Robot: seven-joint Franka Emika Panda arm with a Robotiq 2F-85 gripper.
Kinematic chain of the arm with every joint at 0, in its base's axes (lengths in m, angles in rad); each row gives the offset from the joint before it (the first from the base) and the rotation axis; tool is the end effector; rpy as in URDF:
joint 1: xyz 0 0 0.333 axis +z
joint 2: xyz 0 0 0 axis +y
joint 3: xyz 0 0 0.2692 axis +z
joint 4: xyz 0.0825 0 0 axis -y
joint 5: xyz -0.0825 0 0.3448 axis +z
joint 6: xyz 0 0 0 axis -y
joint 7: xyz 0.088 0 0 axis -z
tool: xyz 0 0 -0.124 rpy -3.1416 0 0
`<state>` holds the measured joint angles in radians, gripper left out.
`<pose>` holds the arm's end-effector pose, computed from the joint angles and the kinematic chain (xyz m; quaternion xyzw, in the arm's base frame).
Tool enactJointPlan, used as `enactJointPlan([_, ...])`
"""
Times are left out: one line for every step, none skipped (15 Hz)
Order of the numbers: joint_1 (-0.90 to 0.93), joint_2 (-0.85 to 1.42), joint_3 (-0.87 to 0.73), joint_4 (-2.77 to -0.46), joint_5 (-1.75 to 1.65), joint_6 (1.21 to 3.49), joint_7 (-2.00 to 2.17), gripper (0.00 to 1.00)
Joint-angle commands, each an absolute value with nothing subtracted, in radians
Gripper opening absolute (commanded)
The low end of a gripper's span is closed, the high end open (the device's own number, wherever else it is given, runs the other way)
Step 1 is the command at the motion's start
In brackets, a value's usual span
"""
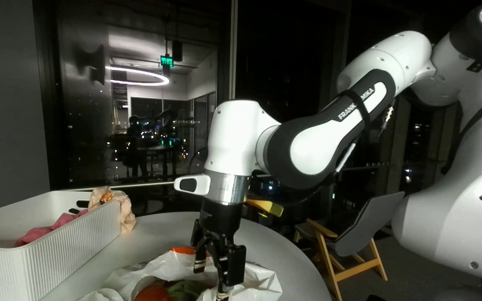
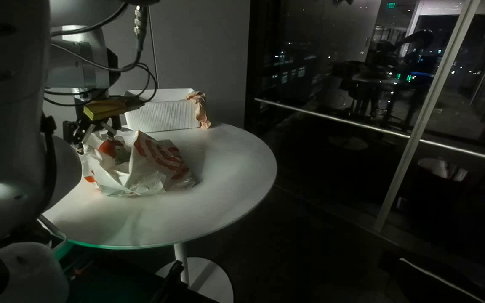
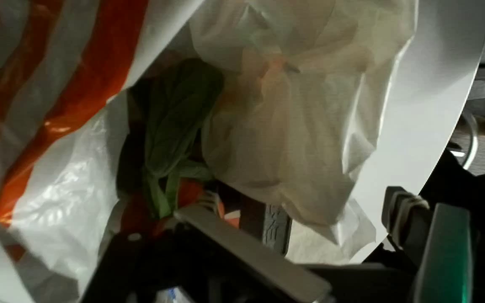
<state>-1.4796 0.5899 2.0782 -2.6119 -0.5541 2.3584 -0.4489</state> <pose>0.3220 0.2469 0.3253 -0.7348 -0.6723 -0.0694 0.0574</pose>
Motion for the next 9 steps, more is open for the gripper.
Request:
enactJointPlan([-1.578,0.745,2.255,-2.62,-0.698,2.21,-0.264,0.99])
enactJointPlan([-1.582,0.776,2.291,-2.615,-0.717,2.136,-0.224,1.0])
enactJointPlan([-1.571,0.806,2.31,-2.608,-0.722,2.065,-0.204,1.0])
enactJointPlan([-1.556,0.836,2.323,-2.604,-0.728,2.012,-0.187,1.0])
enactJointPlan([-1.501,0.796,2.242,-2.6,-0.748,2.064,-0.198,1.0])
enactJointPlan([-1.5,0.828,2.261,-2.599,-0.751,2.02,-0.182,1.0])
enactJointPlan([-1.5,0.848,2.269,-2.599,-0.753,1.999,-0.174,1.0])
enactJointPlan([-1.501,0.86,2.271,-2.599,-0.754,1.99,-0.172,1.0])
enactJointPlan([-1.501,0.865,2.271,-2.6,-0.754,1.987,-0.172,1.0])
